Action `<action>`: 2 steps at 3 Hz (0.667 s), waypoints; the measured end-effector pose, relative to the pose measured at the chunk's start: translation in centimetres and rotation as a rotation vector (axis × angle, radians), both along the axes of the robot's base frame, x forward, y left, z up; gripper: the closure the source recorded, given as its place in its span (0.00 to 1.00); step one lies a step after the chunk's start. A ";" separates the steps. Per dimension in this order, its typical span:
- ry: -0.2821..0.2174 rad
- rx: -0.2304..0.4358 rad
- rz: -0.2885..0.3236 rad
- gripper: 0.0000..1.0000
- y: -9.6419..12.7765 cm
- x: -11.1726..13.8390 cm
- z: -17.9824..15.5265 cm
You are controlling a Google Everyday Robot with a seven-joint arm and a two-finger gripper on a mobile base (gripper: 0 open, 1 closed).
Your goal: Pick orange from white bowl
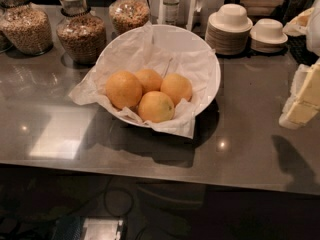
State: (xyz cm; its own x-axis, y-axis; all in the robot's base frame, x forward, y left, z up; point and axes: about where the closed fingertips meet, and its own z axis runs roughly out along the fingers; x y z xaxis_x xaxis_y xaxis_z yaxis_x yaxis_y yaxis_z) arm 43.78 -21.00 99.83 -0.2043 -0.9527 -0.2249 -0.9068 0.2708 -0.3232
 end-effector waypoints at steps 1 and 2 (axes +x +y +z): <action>0.000 0.000 0.000 0.00 0.0 0.0 0.0; -0.005 0.087 0.050 0.00 0.9 0.0 0.5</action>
Offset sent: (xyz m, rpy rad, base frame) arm -0.0074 0.0419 0.0357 0.4796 -0.0054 0.2732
